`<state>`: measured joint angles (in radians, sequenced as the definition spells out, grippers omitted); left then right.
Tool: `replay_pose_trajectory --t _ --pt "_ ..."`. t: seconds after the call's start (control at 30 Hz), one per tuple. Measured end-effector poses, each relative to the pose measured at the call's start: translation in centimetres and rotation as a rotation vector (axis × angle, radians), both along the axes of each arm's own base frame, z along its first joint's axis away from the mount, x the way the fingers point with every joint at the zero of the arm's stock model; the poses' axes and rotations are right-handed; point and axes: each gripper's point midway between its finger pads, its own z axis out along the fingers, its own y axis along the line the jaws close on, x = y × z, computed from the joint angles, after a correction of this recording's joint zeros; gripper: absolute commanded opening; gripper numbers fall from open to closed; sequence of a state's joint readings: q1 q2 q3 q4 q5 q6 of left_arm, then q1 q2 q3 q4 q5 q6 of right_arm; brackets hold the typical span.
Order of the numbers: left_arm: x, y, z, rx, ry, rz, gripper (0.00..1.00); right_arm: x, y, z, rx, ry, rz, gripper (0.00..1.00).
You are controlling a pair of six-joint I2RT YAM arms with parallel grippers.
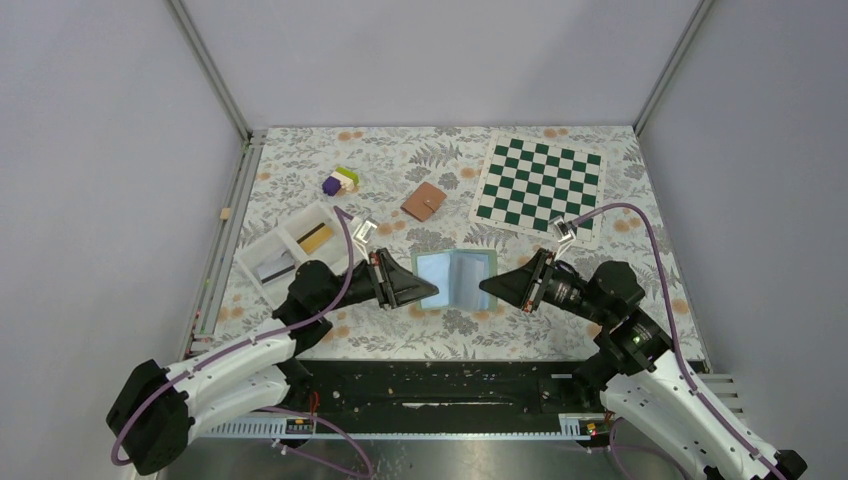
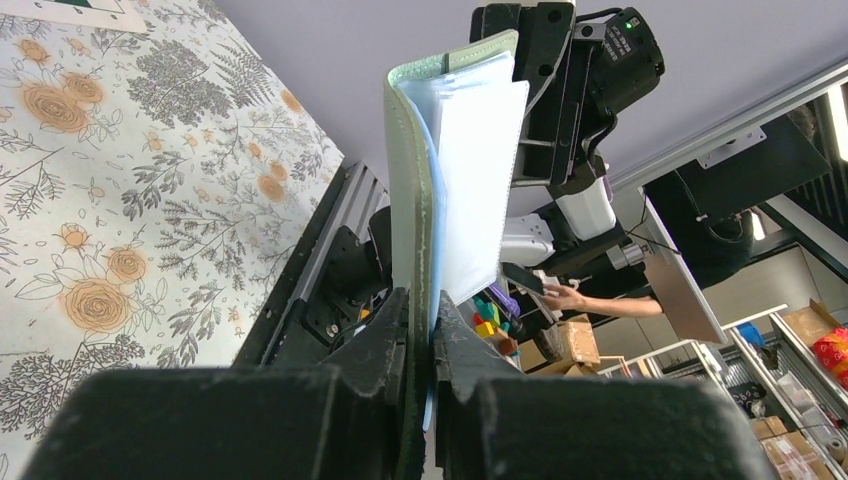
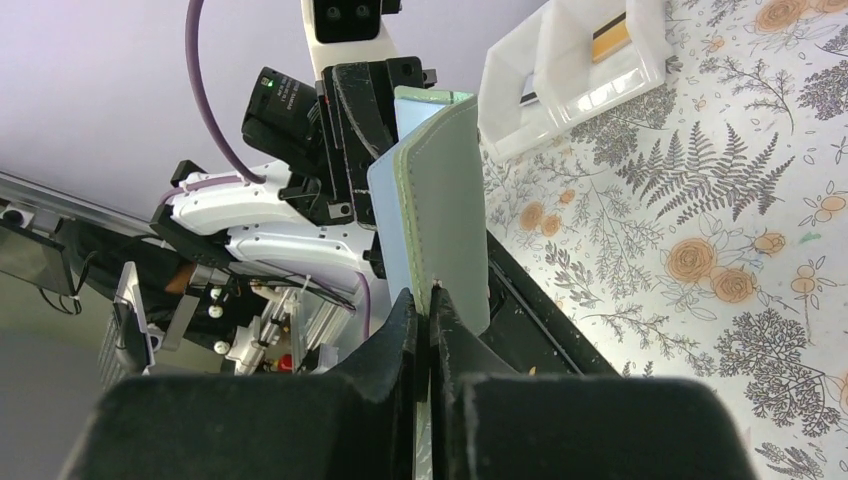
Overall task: Take the credit cards out of the card holder
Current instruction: Remove the credit card from the card holder.
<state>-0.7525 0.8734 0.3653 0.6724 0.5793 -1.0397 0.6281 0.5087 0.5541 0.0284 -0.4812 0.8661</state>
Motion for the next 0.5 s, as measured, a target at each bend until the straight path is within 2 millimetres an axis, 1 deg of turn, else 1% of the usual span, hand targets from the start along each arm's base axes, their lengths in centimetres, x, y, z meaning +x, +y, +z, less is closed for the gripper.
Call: replay_pose_trajectory --t 0.07,0.1,0.13,0.17,0.2,0.3,0.4,0.5 --pt "0.0 -0.1 0.0 0.001 0.000 -0.003 0.05 0.0 0.0 0.0 0.003 0.002 0.000 0.00" --pt "0.1 -0.1 -0.2 0.003 0.003 -0.004 0.10 0.0 0.0 0.1 0.005 0.003 0.001 0.00" --pt "0.1 -0.2 -0.2 0.005 0.004 -0.004 0.18 0.0 0.0 0.1 0.007 0.002 0.001 0.00" --pt "0.2 -0.3 -0.3 0.006 0.006 -0.006 0.29 0.0 0.0 0.2 0.008 0.003 0.001 0.00" --pt "0.3 -0.3 -0.5 0.010 0.007 -0.007 0.36 0.0 0.0 0.2 0.008 0.004 -0.001 0.00" --pt "0.4 -0.6 -1.1 0.027 0.010 -0.011 0.46 0.3 -0.1 -0.1 0.010 0.015 -0.018 0.00" --pt "0.8 -0.8 -2.3 0.060 0.016 -0.007 0.57 0.5 -0.1 -1.4 -0.001 0.052 -0.033 0.00" --pt "1.5 -1.2 -4.1 0.106 0.035 0.002 0.70 1.1 0.0 -3.1 -0.037 0.103 -0.052 0.00"
